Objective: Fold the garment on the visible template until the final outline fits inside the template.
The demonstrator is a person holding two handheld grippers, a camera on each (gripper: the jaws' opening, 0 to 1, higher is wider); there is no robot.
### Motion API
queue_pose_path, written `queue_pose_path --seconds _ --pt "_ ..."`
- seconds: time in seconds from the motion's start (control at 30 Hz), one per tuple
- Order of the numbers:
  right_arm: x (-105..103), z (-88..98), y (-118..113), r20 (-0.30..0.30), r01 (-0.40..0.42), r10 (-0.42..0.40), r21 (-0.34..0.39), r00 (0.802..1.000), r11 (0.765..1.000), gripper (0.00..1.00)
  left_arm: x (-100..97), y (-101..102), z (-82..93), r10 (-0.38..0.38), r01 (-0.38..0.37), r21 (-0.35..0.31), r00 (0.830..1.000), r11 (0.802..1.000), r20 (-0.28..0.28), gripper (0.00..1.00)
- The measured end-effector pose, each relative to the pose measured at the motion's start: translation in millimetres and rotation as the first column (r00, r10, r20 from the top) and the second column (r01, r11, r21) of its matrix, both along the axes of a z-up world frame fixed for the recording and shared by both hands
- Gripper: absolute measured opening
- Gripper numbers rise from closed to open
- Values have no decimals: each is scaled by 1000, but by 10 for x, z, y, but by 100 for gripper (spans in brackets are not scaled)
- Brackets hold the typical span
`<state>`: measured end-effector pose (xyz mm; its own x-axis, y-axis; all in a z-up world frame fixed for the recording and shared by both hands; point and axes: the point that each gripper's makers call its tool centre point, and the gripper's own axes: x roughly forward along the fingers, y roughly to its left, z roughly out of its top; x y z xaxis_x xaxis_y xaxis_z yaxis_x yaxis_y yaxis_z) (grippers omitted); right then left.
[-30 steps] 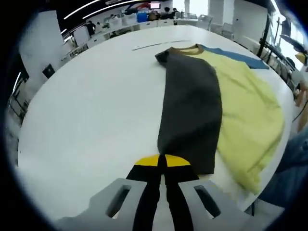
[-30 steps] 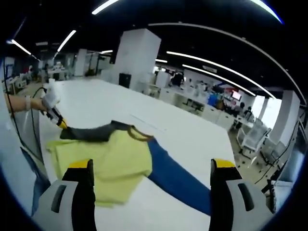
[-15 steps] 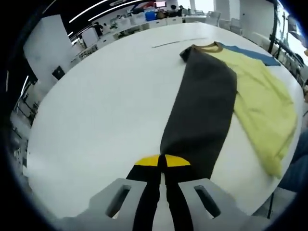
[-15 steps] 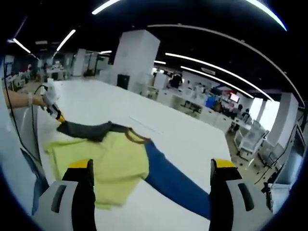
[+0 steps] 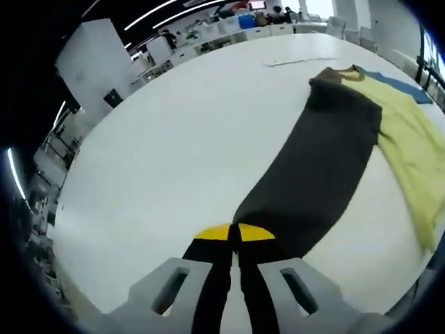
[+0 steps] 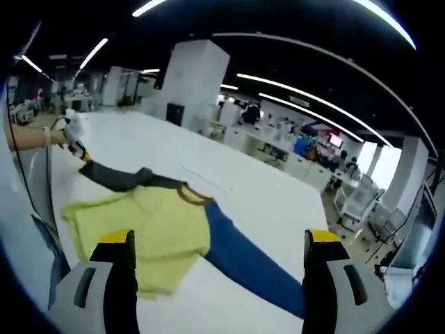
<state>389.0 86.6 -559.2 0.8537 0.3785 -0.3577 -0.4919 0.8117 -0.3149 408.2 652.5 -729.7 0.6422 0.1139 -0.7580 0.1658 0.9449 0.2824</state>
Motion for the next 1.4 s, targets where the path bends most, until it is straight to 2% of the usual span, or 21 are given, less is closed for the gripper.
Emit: queue_pose_path --seconds 0.1,0.43,0.57,0.63,0.8,1.03,1.17,1.4 --pt "12 22 17 3 4 -4 1 1000 1000 100 37 168 24 20 -20 20 1000 1000 -2 0" --pt "30 79 38 7 32 -32 13 999 999 100 191 459 15 10 -8 75 1000 997 -15 0" --pt "33 66 52 -1 41 -41 13 999 999 100 295 527 48 8 -7 84 1000 996 -5 0" --pt "39 58 57 -7 44 -44 8 999 999 100 337 579 32 3 -2 97 1000 995 -17 0" --pt "67 97 47 -5 58 -58 15 998 998 100 512 765 -3 1 1 106 1000 994 -16 0" --pt "142 75 80 -20 53 -53 -4 998 999 100 672 916 -80 -18 23 125 999 992 -42 0" --pt "185 130 87 -6 57 -57 5 998 998 100 738 983 -125 -16 24 125 998 992 -58 0" --pt "192 153 42 -6 70 -70 -8 998 998 100 818 1028 -148 -26 38 136 996 990 -87 0"
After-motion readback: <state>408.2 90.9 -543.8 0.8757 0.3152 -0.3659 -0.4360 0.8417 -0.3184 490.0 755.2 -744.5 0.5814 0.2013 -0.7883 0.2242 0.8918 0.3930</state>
